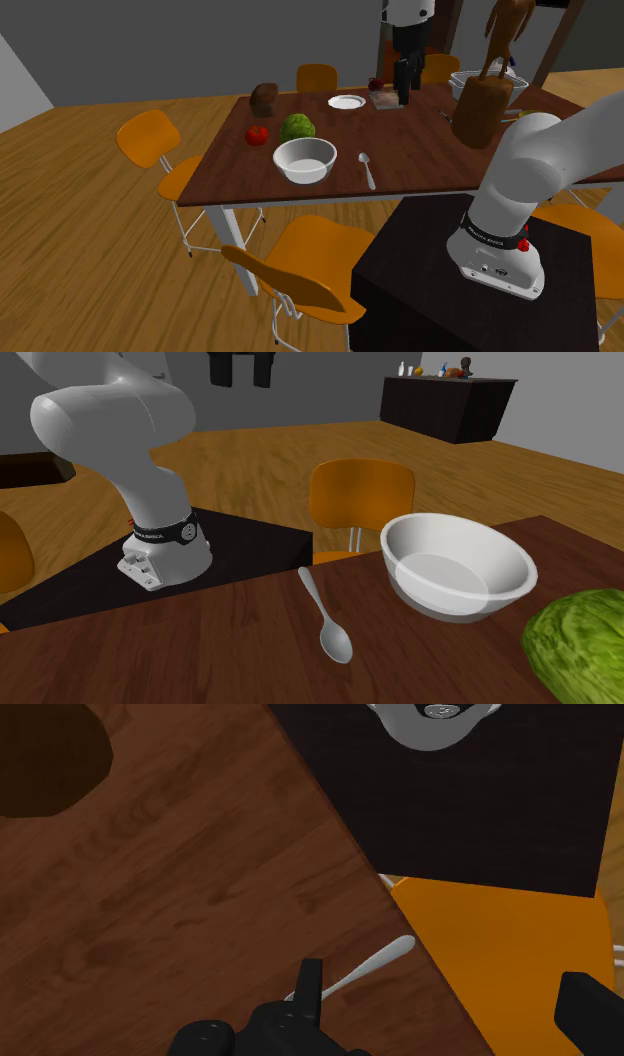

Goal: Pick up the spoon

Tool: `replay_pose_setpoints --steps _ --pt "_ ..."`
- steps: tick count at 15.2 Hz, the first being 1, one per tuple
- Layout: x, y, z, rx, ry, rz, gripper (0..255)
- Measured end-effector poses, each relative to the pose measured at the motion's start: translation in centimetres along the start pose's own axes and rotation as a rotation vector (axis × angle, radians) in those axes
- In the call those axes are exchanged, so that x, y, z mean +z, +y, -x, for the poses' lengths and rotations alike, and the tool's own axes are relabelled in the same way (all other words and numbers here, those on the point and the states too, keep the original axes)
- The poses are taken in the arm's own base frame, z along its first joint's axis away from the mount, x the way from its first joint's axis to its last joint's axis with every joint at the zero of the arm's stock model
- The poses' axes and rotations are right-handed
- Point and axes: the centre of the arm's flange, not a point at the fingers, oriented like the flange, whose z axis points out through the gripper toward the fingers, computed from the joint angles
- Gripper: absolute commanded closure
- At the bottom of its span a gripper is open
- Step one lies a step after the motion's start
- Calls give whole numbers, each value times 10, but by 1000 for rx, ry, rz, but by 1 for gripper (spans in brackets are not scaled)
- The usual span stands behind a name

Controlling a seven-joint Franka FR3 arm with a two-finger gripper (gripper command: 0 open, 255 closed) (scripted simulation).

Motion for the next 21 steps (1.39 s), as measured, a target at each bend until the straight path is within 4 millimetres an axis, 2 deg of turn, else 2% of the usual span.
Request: replay_pose_setpoints --steps 2,4,14,21 --pt "5 -1 -3 20 2 2 0" --pt "22 -7 -9 90 13 8 0" --pt "137 -19 -67 532 85 45 0" --pt "216 -10 -109 846 138 72 0"
